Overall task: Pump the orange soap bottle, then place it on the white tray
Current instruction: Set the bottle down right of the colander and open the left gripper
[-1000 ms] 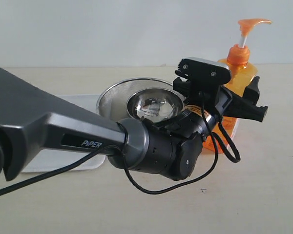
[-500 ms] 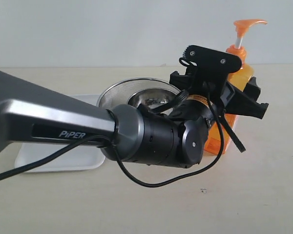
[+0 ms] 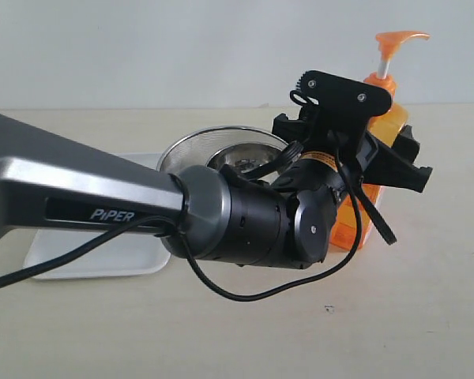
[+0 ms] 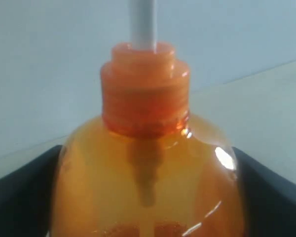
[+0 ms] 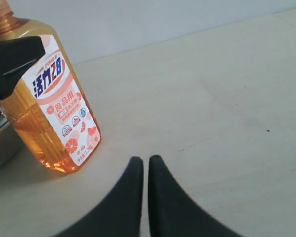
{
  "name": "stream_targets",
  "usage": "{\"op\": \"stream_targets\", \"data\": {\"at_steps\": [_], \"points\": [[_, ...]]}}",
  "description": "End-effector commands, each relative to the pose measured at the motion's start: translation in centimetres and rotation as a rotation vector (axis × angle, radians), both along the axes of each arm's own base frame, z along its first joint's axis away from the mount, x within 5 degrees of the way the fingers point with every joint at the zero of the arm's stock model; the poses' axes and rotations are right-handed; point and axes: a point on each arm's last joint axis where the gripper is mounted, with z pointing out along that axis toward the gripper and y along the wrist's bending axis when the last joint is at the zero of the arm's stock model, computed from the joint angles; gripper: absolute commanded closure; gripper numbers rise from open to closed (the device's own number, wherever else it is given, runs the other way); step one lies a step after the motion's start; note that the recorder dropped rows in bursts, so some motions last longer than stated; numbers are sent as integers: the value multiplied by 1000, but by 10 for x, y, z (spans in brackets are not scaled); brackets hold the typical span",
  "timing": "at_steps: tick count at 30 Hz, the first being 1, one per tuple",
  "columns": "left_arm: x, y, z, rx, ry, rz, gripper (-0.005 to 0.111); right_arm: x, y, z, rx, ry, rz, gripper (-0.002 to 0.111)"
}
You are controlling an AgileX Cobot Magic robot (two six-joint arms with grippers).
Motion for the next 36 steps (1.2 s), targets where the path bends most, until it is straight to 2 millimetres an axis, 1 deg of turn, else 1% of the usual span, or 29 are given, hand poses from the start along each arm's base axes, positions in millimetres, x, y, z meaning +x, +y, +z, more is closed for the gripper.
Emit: {"op": "stream_targets", "data": {"at_steps": [1,3,4,5,7,9,13,18,21,29,33,36], "points": [[-1,0,7,-5,1,-2,32,0,-1,1,-11,-17,-6,108],[-1,-1,7,6,-17,-19,26,0,-1,1,-11,-17,-6,108],[-1,-1,7,11,-21,-26,21,0,-1,1,-11,-17,-6,108],[-2,-1,7,11,-21,-26,14,0,-1,1,-11,-17,-6,108],[-2,-1,7,16,-22,-27,6,0,-1,1,-11,-17,-6,108],[-2,-2,6,22,-15,-33,2,0,-1,1,-11,-17,-6,108],[-3,-3,5,28,-6,-40,1,0,-1,1,-11,-17,-6,108],[-4,-2,1,116,-11,-54,2,0,-1,1,-11,-17,-6,108],[-4,-2,1,120,26,-52,2,0,-1,1,-11,-17,-6,108],[-8,8,28,64,36,-17,2,0,-1,1,-11,-9,-6,108],[-12,15,33,68,35,-19,2,0,-1,1,-11,-9,-6,108],[-16,20,30,83,55,-25,2,0,-1,1,-11,-9,-6,108]]}}
